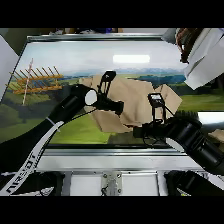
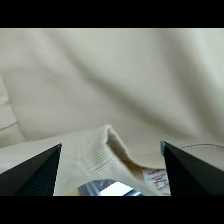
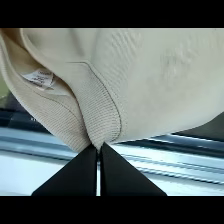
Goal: Fold the clothes and pants, and hang the long-sleeved shirts on hangers.
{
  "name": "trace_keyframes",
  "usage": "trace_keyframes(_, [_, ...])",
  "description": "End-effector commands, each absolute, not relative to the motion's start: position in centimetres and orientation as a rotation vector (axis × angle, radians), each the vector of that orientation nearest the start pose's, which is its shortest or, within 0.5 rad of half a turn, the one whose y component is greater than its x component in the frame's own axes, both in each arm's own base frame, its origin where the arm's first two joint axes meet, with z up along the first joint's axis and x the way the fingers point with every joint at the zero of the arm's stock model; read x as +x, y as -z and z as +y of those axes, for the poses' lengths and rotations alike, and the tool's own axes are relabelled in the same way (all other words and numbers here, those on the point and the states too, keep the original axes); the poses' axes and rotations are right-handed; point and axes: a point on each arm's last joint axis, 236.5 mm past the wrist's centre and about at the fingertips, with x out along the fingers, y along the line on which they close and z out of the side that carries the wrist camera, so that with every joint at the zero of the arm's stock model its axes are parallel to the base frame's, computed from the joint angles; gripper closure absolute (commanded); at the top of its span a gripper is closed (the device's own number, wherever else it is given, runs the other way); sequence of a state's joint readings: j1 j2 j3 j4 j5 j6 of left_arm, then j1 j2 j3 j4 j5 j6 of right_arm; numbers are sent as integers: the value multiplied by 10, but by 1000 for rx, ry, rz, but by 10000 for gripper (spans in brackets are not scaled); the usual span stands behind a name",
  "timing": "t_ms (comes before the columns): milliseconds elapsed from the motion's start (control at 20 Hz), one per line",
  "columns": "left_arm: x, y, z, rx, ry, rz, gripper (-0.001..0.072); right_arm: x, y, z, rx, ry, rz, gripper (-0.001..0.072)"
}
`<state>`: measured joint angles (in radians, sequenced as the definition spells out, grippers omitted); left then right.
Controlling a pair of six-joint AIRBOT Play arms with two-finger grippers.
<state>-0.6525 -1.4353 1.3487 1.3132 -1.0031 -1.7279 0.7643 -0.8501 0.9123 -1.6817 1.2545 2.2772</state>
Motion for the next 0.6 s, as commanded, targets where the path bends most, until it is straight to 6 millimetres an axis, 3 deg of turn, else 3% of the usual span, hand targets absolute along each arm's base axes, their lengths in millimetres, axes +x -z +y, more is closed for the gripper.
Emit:
trace_keyframes(0, [330, -26, -323, 134, 611, 1266, 25, 219, -55, 185, 54, -203, 1217, 687])
trace_keyframes(250, [322, -15, -299, 201, 564, 1307, 25, 219, -56, 185, 55, -203, 1216, 687])
trace_keyframes(550, [309, 13, -290, 233, 547, 1356, 25, 220, -57, 186, 59, -208, 1208, 686])
